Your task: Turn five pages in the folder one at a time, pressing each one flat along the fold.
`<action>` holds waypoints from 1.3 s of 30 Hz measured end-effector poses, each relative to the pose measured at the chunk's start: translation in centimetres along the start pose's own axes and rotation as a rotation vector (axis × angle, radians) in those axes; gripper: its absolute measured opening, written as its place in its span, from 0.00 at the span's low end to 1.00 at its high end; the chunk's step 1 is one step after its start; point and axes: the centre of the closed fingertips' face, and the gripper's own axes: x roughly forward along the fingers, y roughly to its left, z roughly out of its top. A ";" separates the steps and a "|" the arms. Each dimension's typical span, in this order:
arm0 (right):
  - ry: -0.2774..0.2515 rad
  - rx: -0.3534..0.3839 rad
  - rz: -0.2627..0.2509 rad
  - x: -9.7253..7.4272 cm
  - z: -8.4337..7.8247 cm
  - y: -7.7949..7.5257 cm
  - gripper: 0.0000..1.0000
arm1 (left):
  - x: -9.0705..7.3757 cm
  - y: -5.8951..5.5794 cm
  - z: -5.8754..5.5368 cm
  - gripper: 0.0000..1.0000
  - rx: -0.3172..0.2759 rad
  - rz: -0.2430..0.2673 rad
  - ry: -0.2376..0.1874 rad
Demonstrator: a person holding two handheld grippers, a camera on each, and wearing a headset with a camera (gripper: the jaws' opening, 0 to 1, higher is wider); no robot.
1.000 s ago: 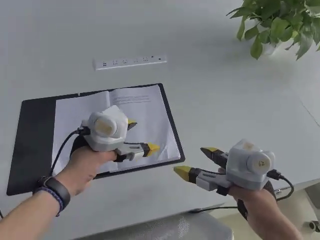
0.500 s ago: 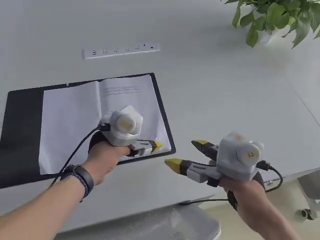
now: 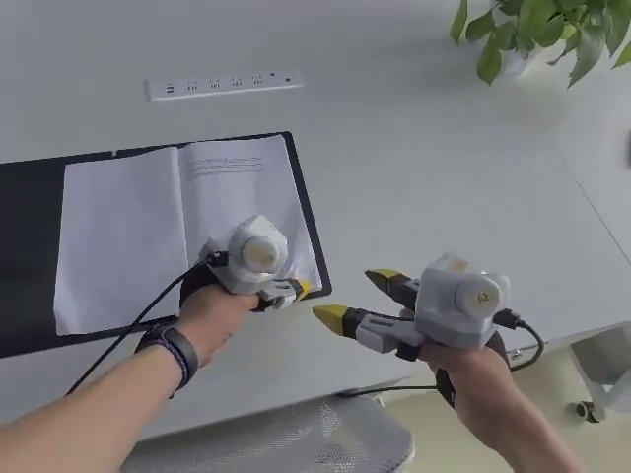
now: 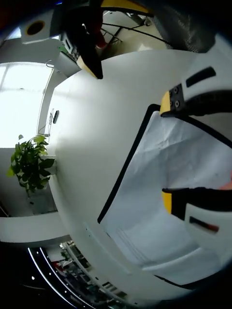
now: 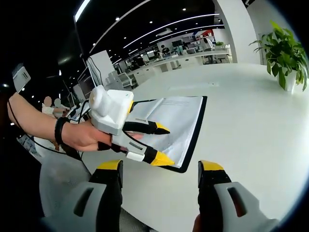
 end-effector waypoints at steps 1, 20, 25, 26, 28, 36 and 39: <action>0.002 0.001 0.002 0.1 0.0 0.0 0.61 | 0.0 0.0 0.0 0.59 0.001 0.001 -0.002; -0.023 0.048 0.042 3.1 1.5 -0.8 0.56 | -0.3 0.4 0.1 0.53 -0.018 -0.008 -0.040; -0.029 0.074 0.045 4.5 1.9 -1.5 0.51 | -0.3 0.4 0.2 0.53 -0.026 -0.017 -0.044; -0.029 0.087 0.049 4.8 1.9 -1.5 0.51 | -0.3 0.4 0.2 0.53 -0.026 -0.018 -0.044; -0.029 0.101 0.053 5.5 2.0 -1.7 0.50 | -0.4 0.4 0.2 0.52 -0.030 -0.020 -0.044; -0.016 0.114 0.081 7.6 2.6 -1.7 0.49 | -0.4 0.6 0.2 0.51 -0.045 -0.021 -0.049; -0.012 0.116 0.095 8.4 2.8 -1.7 0.49 | -0.4 0.7 0.2 0.50 -0.051 -0.022 -0.051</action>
